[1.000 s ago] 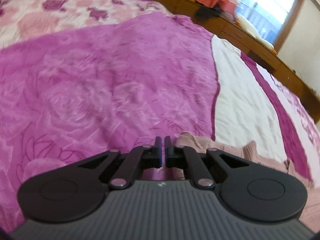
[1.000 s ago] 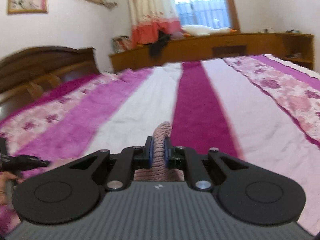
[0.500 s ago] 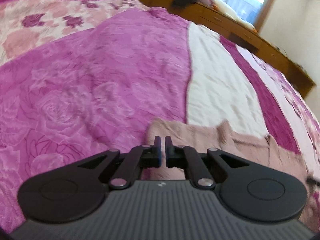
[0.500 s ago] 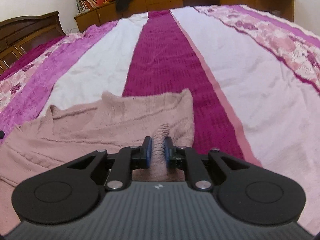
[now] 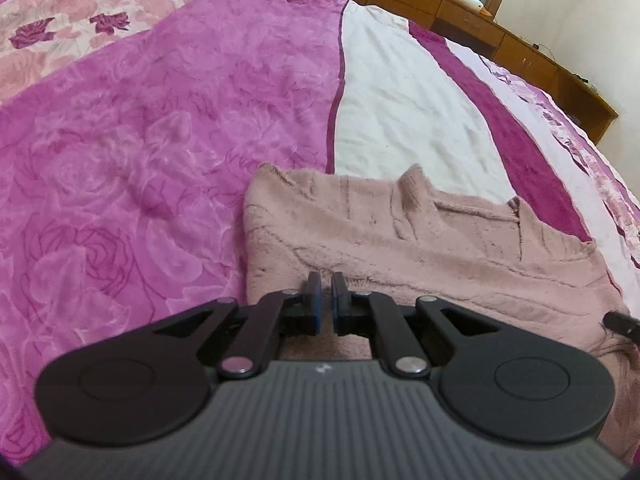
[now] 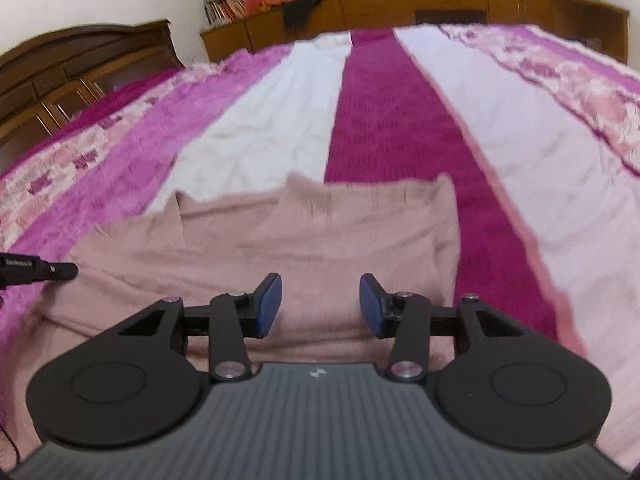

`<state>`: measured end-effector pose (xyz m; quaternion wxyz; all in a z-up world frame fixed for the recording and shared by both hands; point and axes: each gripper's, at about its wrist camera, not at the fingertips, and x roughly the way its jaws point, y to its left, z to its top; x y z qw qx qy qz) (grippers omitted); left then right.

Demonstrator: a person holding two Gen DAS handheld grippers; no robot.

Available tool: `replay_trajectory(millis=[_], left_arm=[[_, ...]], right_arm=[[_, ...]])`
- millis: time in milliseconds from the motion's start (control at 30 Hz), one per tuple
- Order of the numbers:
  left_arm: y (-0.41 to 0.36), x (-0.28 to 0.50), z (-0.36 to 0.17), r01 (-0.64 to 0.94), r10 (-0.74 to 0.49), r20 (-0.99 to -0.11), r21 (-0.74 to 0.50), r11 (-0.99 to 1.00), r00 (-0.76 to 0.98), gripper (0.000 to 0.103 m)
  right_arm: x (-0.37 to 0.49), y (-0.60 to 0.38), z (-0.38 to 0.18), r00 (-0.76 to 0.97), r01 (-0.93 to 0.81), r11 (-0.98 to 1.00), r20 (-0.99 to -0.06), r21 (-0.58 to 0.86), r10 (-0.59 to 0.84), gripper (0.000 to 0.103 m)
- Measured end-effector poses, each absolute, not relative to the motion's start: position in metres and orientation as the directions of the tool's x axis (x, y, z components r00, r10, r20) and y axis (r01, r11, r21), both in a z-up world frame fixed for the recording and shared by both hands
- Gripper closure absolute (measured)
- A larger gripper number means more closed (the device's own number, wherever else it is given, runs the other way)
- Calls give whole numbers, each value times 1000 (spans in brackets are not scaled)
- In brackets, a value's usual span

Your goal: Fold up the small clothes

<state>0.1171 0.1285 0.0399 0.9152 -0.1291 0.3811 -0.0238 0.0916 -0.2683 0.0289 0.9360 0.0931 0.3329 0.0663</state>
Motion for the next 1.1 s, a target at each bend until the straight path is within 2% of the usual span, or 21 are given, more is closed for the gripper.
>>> replay_trajectory(millis=[333,633,933,1000,1033,1067,1100], left_arm=[[125,113,43,-53,-113,-691,-215,975,714,97],[141,81,85,-28,-71,-683,-133,991,727,96],[165,34,136,-47,-55,-662,-135,990,748,93],[164,21,146,-40,-48,-657,-118,992,753,69],[163,15,150,-41,-41,-651,-111,993,758,41],[162,7,155,-46,-28,-638,-100,994,770,28],[160,0,160,-47,-16,-621,-85,995,784,28]], right_arm=[[95,-265,12,779,-29,976,-607,215,157,51],[56,-264,52,783,-86,975,-591,206,194,37],[2,-263,100,761,-170,948,-575,270,300,34],[-10,-262,113,756,-188,943,-572,274,317,34],[-17,-262,121,754,-201,941,-571,272,326,34],[-23,-262,127,752,-211,940,-571,266,331,34],[-30,-261,135,749,-223,940,-572,258,334,33]])
